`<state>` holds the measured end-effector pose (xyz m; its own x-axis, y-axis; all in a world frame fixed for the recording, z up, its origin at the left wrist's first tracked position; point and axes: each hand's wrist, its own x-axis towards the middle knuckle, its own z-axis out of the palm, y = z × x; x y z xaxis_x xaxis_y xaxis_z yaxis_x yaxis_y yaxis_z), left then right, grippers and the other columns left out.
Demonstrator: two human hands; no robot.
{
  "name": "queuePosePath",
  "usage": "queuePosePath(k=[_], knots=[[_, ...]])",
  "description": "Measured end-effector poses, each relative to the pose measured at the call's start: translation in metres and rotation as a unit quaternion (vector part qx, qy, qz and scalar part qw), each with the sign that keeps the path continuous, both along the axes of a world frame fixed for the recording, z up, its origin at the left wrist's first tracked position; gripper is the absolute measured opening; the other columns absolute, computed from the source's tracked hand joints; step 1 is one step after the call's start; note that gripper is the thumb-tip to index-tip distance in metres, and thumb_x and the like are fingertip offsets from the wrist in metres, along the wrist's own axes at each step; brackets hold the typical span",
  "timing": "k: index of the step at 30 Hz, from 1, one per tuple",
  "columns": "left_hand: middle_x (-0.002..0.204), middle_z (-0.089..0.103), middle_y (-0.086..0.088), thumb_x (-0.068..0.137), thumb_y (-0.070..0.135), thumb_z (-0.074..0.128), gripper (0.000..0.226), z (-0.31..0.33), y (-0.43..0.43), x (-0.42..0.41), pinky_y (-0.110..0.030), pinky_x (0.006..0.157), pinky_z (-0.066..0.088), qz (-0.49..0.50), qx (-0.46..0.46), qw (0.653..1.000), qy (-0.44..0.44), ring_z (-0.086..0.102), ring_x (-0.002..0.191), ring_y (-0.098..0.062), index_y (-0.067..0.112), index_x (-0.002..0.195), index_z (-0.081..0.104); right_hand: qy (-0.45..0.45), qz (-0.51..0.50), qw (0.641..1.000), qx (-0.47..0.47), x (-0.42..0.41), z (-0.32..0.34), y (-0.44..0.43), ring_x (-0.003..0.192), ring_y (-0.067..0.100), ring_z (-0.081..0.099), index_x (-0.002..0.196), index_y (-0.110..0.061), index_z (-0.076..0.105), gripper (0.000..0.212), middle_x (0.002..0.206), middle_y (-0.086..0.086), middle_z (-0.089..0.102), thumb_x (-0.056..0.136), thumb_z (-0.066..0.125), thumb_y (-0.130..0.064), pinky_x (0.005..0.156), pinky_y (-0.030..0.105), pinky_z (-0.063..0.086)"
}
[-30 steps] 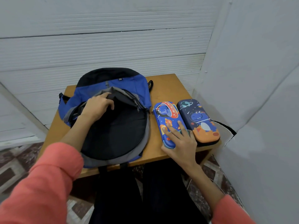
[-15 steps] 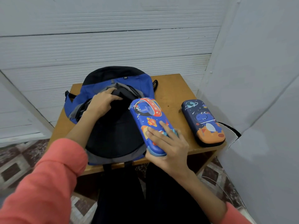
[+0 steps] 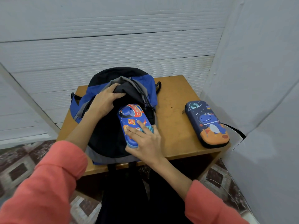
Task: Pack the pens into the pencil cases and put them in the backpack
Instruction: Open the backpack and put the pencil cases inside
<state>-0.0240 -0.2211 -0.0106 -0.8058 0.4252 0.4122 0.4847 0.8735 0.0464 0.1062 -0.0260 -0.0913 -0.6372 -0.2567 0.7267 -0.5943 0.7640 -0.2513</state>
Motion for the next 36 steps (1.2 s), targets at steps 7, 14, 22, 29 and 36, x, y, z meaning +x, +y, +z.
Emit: queuePosePath(k=[7, 14, 22, 29, 36], knots=[[0.142, 0.049, -0.017, 0.067, -0.022, 0.056, 0.067, 0.000, -0.006, 0.003, -0.038, 0.062, 0.050, -0.011, -0.010, 1.000, 0.005, 0.057, 0.115, -0.041, 0.018, 0.118, 0.071, -0.104, -0.031, 0.988, 0.113, -0.036, 0.016, -0.021, 0.119, 0.025, 0.059, 0.108, -0.027, 0.072, 0.049, 0.116, -0.013, 0.069, 0.062, 0.079, -0.043, 0.086, 0.060, 0.048], [0.140, 0.050, -0.019, 0.069, -0.020, 0.060, 0.061, 0.003, -0.011, 0.010, -0.037, 0.061, 0.050, -0.026, -0.025, 0.999, 0.009, 0.059, 0.111, -0.042, 0.016, 0.116, 0.072, -0.145, -0.055, 0.972, 0.178, -0.051, 0.012, -0.029, 0.124, 0.027, 0.054, 0.116, -0.024, 0.068, 0.059, 0.123, -0.009, 0.065, 0.062, 0.082, -0.043, 0.088, 0.062, 0.047], [0.137, 0.052, -0.022, 0.066, -0.023, 0.060, 0.060, 0.001, -0.010, 0.012, -0.035, 0.059, 0.049, -0.035, -0.026, 0.999, 0.017, 0.060, 0.108, -0.044, 0.013, 0.113, 0.073, -0.175, 0.058, 0.919, 0.348, -0.052, 0.021, -0.003, 0.149, 0.029, -0.001, 0.152, -0.033, 0.019, 0.079, 0.162, 0.001, 0.010, 0.086, 0.062, -0.041, 0.108, 0.073, 0.002], [0.137, 0.052, -0.022, 0.066, -0.022, 0.061, 0.061, 0.000, -0.009, 0.014, -0.037, 0.059, 0.051, -0.034, -0.033, 0.999, 0.015, 0.061, 0.106, -0.045, 0.014, 0.113, 0.073, -0.190, 0.065, 0.919, 0.340, -0.059, 0.019, 0.000, 0.149, 0.032, 0.002, 0.150, -0.038, 0.023, 0.065, 0.162, 0.001, 0.011, 0.094, 0.055, -0.036, 0.109, 0.068, 0.021], [0.136, 0.053, -0.021, 0.062, -0.025, 0.061, 0.064, 0.002, -0.013, 0.014, -0.027, 0.058, 0.040, -0.036, -0.053, 0.998, 0.006, 0.062, 0.105, -0.043, 0.015, 0.111, 0.074, -0.219, 0.039, 0.921, 0.319, -0.076, 0.028, -0.015, 0.148, 0.031, 0.004, 0.147, -0.037, 0.031, 0.064, 0.160, 0.001, 0.016, 0.090, 0.060, -0.031, 0.108, 0.068, 0.023]])
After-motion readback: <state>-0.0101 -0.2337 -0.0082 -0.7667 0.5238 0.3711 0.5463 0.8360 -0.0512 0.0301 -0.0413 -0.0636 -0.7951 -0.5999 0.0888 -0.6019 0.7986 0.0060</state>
